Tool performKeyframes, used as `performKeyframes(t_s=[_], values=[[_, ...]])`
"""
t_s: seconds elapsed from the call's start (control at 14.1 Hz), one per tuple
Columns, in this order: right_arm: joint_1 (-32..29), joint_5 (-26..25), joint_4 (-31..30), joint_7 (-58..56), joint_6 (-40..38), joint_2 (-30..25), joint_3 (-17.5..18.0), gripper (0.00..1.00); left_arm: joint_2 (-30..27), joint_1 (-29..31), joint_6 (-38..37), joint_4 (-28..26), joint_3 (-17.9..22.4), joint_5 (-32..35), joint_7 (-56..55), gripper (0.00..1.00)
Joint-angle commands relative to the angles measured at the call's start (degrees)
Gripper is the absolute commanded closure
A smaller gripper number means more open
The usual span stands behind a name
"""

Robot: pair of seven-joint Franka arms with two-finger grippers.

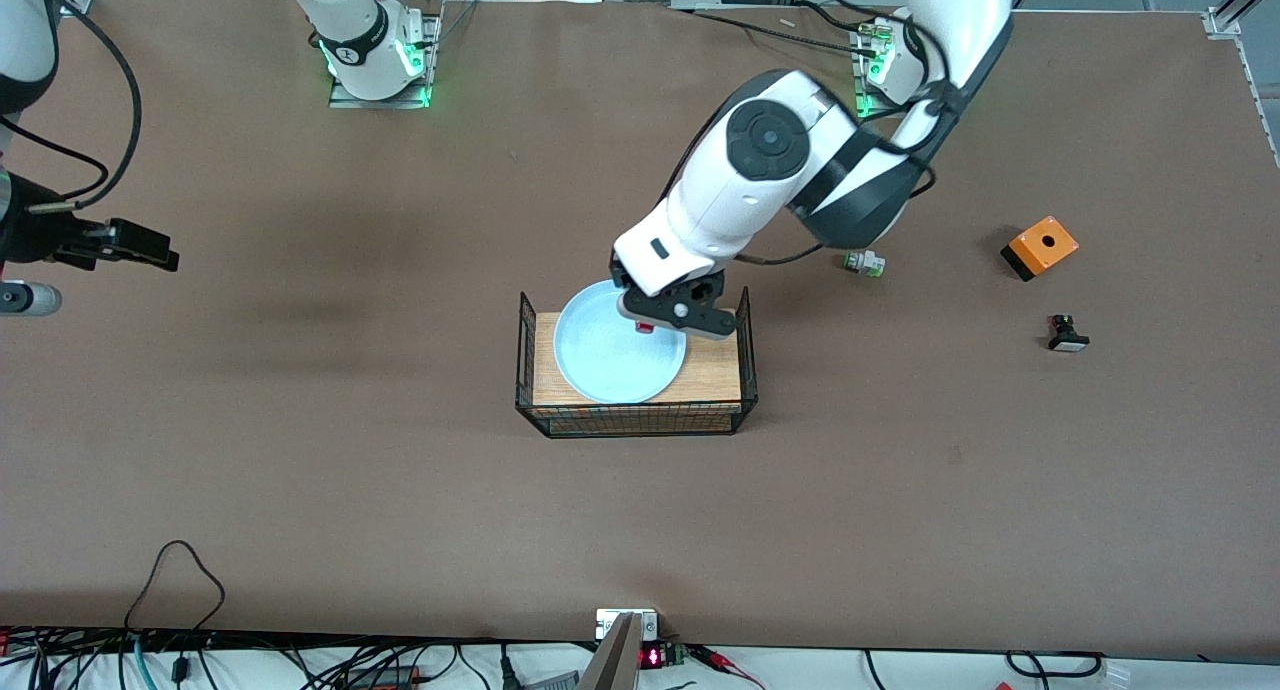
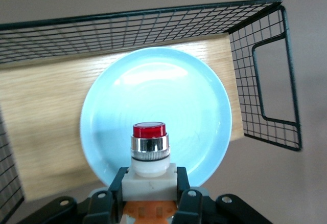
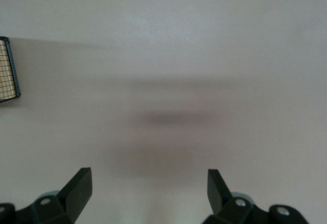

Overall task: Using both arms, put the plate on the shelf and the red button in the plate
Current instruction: 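Carry the red-capped button with the left gripper over the plate, then lower the button onto the plate and open the left gripper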

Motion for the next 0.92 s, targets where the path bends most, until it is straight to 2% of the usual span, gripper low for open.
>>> performKeyframes(t_s=[0.0, 0.14, 0.28, 0.36, 0.43, 0.5, 0.71, 0.85], values=[[-1.71, -0.91, -0.38, -0.41, 0.75, -0.56, 1.95, 0.00, 4.30, -2.41, 2.82, 2.97, 0.69, 7.32, -1.51, 0.95], [-7.06, -1.08, -0.29, -0.24, 1.80, -0.74, 7.83, 0.00, 5.18, -3.89, 3.54, 2.62, 0.69, 10.51, -1.77, 0.92], [-6.13, -1.35, -0.38, 0.46, 1.02, -0.83, 7.86, 0.00, 5.89, -3.99, 3.45, 2.09, 0.78, 10.78, -2.12, 0.89], [-6.12, -1.35, -0.55, 0.38, 1.02, -0.83, 7.59, 0.00, 5.80, -3.99, 3.19, 1.74, 0.78, 10.78, -2.12, 0.79], [-6.38, -1.35, -1.51, 0.47, 1.28, -1.09, 7.50, 0.00, 5.80, -3.90, 3.10, 1.74, 0.78, 10.78, -2.12, 0.34], [-6.56, -1.35, -3.17, 0.47, 2.06, -2.05, 7.50, 0.00, 5.80, -3.64, 3.01, 1.56, 0.78, 10.78, -1.60, 0.00], [-6.65, -1.17, -11.60, 2.12, 6.10, -7.83, 7.50, 0.00, 4.84, -3.46, 0.39, 1.65, 0.78, 10.69, -2.03, 0.00], [-6.65, -1.17, -13.82, 2.31, 6.38, -9.96, 7.50, 0.00, 1.69, -3.02, -4.08, 2.26, 0.69, 9.91, -2.21, 0.00]])
